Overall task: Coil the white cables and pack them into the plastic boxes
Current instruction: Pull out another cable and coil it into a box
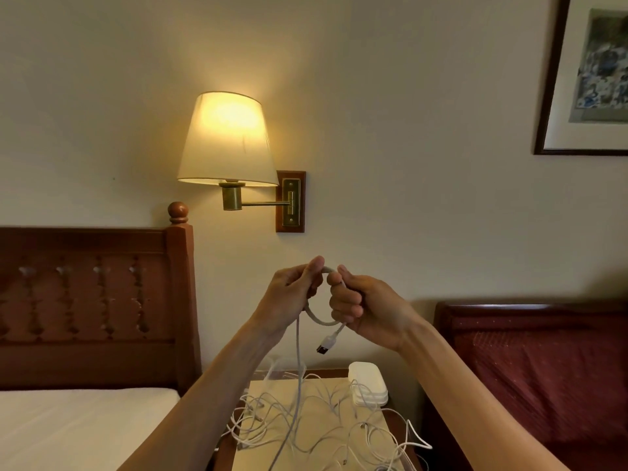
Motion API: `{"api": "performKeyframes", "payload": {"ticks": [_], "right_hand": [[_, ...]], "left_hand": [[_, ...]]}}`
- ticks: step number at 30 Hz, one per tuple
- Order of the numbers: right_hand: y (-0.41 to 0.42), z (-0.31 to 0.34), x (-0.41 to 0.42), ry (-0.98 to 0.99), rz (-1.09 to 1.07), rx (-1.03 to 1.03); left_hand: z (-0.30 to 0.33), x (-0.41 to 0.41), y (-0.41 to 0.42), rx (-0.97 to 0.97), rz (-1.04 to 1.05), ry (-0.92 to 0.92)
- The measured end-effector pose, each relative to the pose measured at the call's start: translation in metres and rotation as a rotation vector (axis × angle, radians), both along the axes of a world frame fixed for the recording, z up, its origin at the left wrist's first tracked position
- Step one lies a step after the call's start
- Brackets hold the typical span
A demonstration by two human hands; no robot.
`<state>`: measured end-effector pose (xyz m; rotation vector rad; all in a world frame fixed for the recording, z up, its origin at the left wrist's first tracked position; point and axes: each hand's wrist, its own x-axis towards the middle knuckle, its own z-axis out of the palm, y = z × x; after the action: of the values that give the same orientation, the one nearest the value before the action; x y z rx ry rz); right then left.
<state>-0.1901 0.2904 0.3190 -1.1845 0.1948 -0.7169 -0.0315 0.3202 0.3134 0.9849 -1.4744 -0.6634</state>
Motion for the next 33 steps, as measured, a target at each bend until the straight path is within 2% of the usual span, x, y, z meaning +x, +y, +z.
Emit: {"api": "performKeyframes", "payload": {"ticks": [7, 12, 15, 16, 18, 20, 21, 23, 25, 28, 33], "right_hand": [[-0.004, 0.016, -0.009, -0.093, -0.114, 0.046], [-0.008, 0.038, -0.029, -0.115, -0.184, 0.069], [-0.011, 0.039, -0.034, -0.120, -0.190, 0.072], [-0.012, 0.040, -0.035, -0.130, -0.196, 0.068], [-0.013, 0.041, -0.036, -0.096, -0.249, 0.005], [-0.012, 0.039, -0.031, 0.027, -0.352, -0.125], [-0.011, 0.037, -0.026, 0.093, -0.401, -0.190], [-0.009, 0.031, -0.017, 0.193, -0.464, -0.310], [-0.004, 0.027, -0.012, 0.267, -0.497, -0.414], [0.003, 0.024, -0.010, 0.358, -0.522, -0.554], [0.006, 0.023, -0.008, 0.411, -0.551, -0.664]], "left_hand": [[-0.010, 0.019, -0.011, -0.075, 0.033, -0.138], [-0.059, 0.056, -0.021, -0.030, -0.001, -0.112], [-0.081, 0.067, -0.022, 0.080, -0.045, -0.061], [-0.086, 0.067, -0.022, 0.119, -0.013, -0.122], [-0.090, 0.063, -0.017, 0.136, 0.096, -0.440], [-0.075, 0.047, -0.003, 0.163, 0.033, -0.796], [-0.063, 0.036, 0.007, 0.165, -0.040, -0.905], [-0.033, 0.015, 0.026, 0.088, -0.140, -0.976], [-0.008, 0.002, 0.038, -0.091, -0.124, -0.948], [0.012, 0.001, 0.043, -0.370, 0.054, -0.931], [0.021, 0.001, 0.033, -0.639, 0.328, -0.950]]}}
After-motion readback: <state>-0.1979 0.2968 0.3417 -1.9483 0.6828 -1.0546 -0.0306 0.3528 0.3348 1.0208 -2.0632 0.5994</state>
